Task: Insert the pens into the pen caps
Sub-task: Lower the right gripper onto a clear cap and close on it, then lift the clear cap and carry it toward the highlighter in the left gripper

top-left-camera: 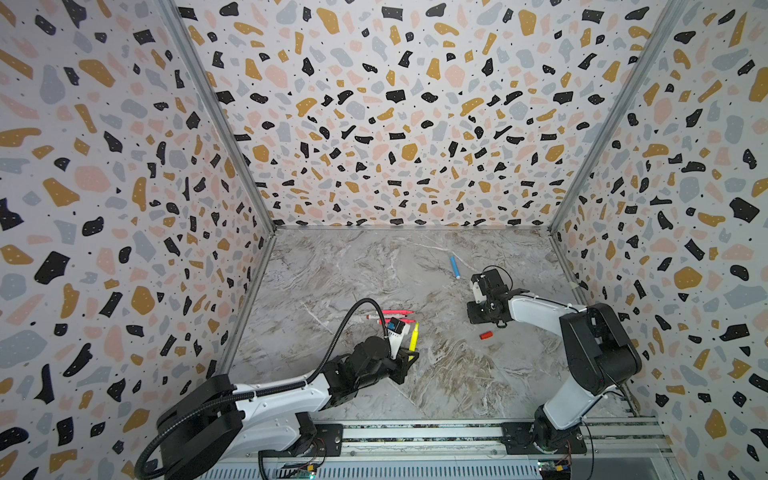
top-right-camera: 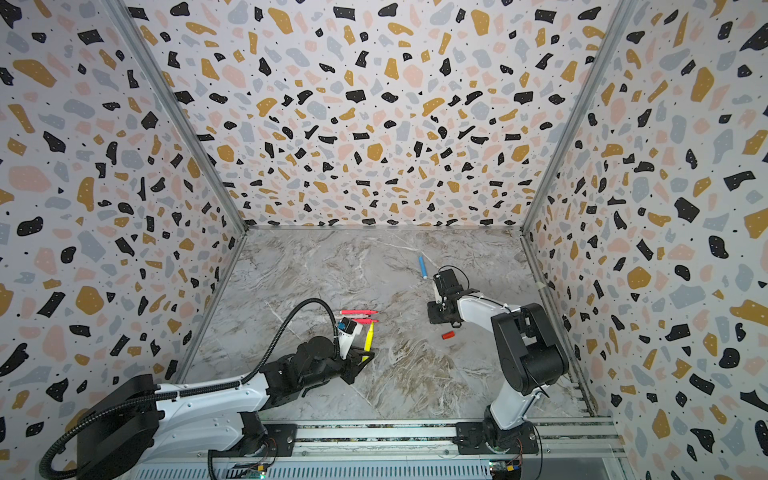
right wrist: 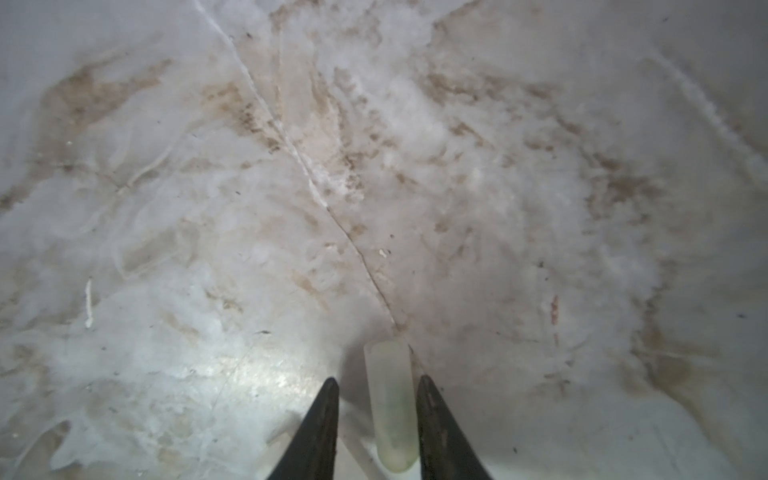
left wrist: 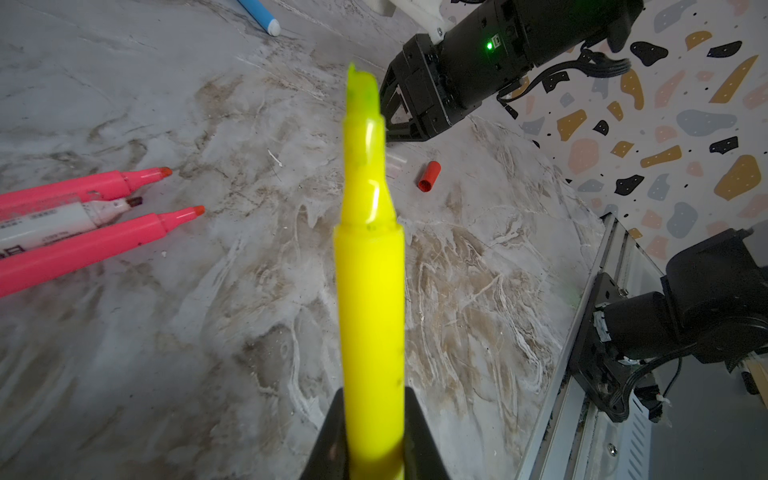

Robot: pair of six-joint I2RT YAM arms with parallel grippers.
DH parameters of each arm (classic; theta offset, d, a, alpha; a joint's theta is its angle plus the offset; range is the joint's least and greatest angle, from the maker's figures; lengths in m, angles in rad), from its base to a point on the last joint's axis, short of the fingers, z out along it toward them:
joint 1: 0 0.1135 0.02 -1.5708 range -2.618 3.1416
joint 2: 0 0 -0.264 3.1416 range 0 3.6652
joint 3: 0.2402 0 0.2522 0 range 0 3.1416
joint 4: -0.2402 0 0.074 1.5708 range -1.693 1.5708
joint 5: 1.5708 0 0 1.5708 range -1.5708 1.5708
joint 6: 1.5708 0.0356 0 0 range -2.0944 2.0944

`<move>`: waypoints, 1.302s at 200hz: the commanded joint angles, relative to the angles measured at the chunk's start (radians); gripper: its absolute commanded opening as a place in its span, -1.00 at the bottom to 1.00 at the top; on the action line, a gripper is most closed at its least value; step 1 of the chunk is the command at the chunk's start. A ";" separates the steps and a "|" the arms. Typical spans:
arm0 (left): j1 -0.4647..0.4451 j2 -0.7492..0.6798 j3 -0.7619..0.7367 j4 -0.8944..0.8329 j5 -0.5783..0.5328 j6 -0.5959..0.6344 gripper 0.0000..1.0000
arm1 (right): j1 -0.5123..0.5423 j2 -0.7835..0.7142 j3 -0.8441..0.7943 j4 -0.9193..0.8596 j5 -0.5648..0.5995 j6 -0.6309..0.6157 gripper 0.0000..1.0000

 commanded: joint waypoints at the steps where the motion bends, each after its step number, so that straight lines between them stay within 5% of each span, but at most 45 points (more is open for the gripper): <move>1: 0.006 0.001 -0.012 0.038 -0.013 0.008 -1.00 | 0.008 0.009 0.035 -0.037 0.027 -0.013 -0.41; 96: 0.005 0.003 0.004 0.024 -0.013 0.015 -0.99 | 0.019 0.034 0.050 -0.048 0.040 -0.021 -0.49; 166: 0.005 -0.003 0.008 0.015 -0.011 0.021 -1.00 | 0.020 -0.001 0.040 -0.042 0.009 -0.021 -0.84; 206: 0.001 -0.045 -0.017 0.040 -0.013 0.002 -0.99 | 0.001 -0.201 -0.036 0.118 -0.249 0.000 -0.83; 260: -0.079 -0.024 -0.023 0.167 -0.047 -0.044 -0.99 | -0.031 -0.436 -0.189 0.491 -0.688 0.218 -0.82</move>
